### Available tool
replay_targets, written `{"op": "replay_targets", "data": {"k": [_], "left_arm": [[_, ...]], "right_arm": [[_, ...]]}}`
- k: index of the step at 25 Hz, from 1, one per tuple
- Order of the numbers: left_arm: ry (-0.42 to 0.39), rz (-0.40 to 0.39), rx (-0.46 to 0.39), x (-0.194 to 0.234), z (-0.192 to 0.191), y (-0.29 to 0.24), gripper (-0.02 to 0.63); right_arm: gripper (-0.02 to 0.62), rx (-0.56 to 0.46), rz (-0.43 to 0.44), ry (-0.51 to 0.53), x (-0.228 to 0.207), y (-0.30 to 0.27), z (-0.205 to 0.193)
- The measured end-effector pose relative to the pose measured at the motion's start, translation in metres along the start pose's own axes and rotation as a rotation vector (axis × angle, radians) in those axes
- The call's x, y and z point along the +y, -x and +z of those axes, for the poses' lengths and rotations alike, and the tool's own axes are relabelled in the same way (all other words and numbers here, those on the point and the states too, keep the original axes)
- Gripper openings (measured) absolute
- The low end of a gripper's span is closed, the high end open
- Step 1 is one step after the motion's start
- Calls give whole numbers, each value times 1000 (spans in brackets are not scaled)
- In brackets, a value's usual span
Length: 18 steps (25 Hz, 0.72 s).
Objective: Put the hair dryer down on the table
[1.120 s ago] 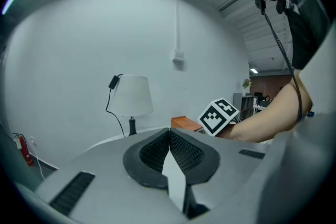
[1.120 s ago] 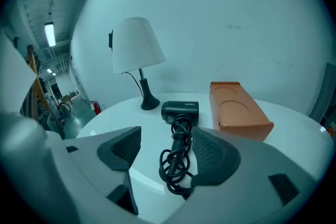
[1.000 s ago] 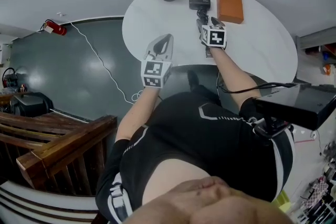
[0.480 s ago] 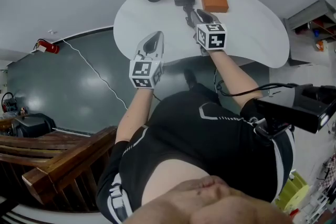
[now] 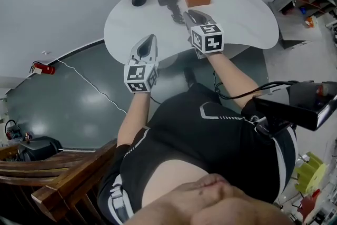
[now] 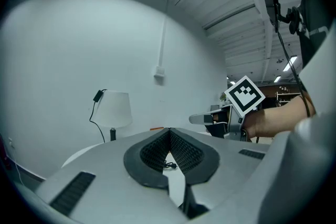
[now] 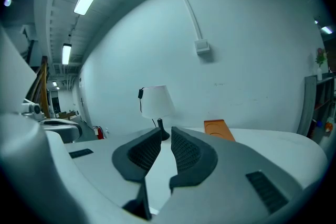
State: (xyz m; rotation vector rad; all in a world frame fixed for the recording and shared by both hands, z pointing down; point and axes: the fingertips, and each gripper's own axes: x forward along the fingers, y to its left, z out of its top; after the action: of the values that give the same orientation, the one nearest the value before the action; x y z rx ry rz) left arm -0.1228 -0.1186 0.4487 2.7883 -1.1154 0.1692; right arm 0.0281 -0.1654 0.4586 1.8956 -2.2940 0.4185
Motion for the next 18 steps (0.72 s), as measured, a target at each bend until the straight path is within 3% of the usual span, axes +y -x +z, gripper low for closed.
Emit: {"op": "replay_targets", "data": {"k": [9,18], "left_arm": [[-17,-46,-30,-25,13,-1,32],[-30,38,-75,-23,39,-16,32]], "right_arm": [[74,-46,-30,8,-5,46,15],[66,-133,-40,77,-23,69,47]]}}
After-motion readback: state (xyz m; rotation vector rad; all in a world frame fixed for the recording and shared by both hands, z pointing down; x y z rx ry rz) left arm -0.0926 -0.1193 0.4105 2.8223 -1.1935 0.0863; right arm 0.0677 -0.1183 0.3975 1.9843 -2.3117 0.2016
